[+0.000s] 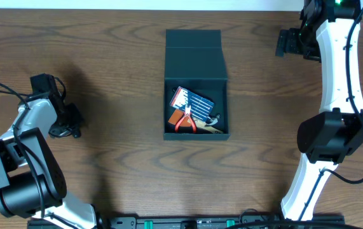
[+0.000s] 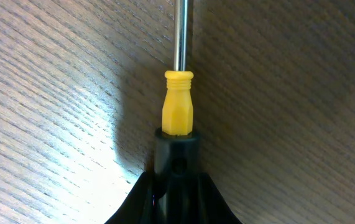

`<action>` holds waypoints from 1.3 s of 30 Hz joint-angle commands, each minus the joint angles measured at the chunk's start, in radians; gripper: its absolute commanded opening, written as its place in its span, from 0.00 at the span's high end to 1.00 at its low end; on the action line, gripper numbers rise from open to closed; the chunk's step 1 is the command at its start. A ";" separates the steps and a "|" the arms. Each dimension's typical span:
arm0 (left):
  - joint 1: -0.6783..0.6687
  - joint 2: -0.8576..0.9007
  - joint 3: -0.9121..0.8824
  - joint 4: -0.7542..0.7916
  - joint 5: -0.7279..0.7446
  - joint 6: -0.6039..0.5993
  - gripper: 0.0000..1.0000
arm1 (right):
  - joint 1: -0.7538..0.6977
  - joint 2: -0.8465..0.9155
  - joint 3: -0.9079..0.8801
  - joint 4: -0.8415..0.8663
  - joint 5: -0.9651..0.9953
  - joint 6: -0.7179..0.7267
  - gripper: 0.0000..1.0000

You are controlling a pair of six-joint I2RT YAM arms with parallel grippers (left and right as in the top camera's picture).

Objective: Pack container
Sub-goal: 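Close the left gripper on the screwdriver handle and lift it, then carry the screwdriver right and lower it into the black box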

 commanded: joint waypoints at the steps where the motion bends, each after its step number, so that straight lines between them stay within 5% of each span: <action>1: -0.001 0.047 -0.005 -0.032 0.048 -0.006 0.94 | 0.004 -0.027 0.020 0.000 0.003 0.018 0.01; 16: -0.001 -0.211 0.025 -0.050 0.068 -0.006 0.94 | 0.004 -0.027 0.020 0.000 0.003 0.017 0.01; 31: -0.013 -0.505 0.025 0.045 0.367 -0.006 0.94 | 0.004 -0.027 0.019 0.000 0.003 0.017 0.01; 39: -0.126 -0.561 0.025 0.145 0.518 0.039 0.94 | 0.004 -0.027 0.020 0.000 0.003 0.017 0.01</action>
